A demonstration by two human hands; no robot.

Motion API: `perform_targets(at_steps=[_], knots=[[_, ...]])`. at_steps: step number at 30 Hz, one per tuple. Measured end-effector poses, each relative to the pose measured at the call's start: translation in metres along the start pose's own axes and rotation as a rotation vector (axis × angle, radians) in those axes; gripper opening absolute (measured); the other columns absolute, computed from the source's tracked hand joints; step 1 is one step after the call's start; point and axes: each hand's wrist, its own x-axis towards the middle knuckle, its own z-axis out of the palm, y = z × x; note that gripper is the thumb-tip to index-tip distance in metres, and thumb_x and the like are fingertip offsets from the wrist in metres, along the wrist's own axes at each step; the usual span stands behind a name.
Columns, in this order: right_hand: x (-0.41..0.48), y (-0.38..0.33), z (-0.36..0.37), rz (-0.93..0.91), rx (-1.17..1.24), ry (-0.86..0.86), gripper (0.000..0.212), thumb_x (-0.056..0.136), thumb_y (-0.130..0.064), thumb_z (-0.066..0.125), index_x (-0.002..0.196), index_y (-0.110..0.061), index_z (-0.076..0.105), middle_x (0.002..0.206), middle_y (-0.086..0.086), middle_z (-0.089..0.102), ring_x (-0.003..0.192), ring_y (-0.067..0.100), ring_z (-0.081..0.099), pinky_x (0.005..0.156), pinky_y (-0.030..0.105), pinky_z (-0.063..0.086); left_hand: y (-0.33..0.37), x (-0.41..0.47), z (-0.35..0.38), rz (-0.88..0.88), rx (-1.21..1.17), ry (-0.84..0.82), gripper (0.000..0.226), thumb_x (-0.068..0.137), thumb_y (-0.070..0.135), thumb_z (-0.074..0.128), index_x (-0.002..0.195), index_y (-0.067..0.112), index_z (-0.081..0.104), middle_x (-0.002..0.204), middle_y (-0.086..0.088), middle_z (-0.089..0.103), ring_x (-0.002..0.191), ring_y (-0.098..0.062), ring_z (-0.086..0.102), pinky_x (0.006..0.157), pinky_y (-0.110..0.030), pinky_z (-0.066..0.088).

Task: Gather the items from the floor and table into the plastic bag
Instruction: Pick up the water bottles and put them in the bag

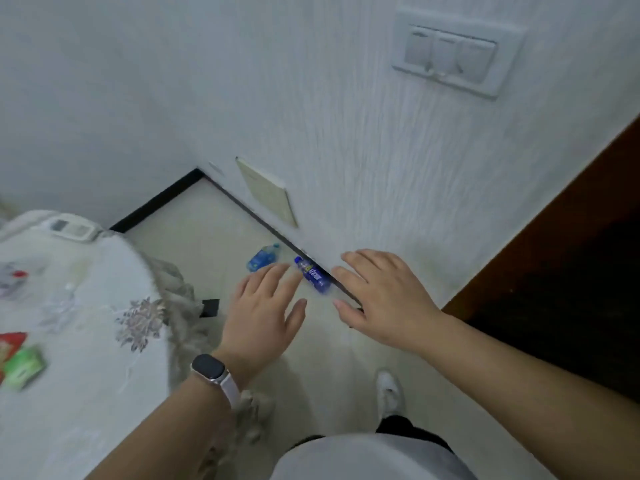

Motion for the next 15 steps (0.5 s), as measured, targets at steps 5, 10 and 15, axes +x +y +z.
perform_targets(at_steps=[5,10,15], knots=[[0.077,0.046,0.016,-0.155,0.074,-0.087,0.048,0.087,-0.045,0.049,0.117,-0.012,0.066,0.123,0.010,0.062,0.112,0.032,0.056,0.094,0.042,0.043,-0.009,0.040,-0.007,-0.208,0.090,-0.005,0.043,0.090,0.041,0.052,0.122,0.016,0.065,0.129,-0.010,0.062,0.116,-0.032,0.057,0.096,-0.043,0.043],[0.134,0.033,0.038,-0.308,0.173,-0.136,0.049,0.087,-0.045,0.049,0.118,-0.012,0.064,0.124,0.010,0.062,0.110,0.031,0.057,0.092,0.043,0.046,-0.036,0.027,-0.019,-0.418,0.162,-0.037,0.044,0.089,0.040,0.052,0.123,0.016,0.065,0.130,-0.009,0.062,0.116,-0.033,0.057,0.094,-0.044,0.044],[0.188,-0.001,0.071,-0.482,0.217,-0.170,0.050,0.088,-0.046,0.046,0.117,-0.011,0.066,0.122,0.011,0.063,0.108,0.031,0.059,0.089,0.044,0.048,-0.077,0.004,-0.025,-0.620,0.226,-0.022,0.044,0.087,0.038,0.054,0.123,0.016,0.064,0.130,-0.008,0.061,0.116,-0.031,0.054,0.096,-0.044,0.041]])
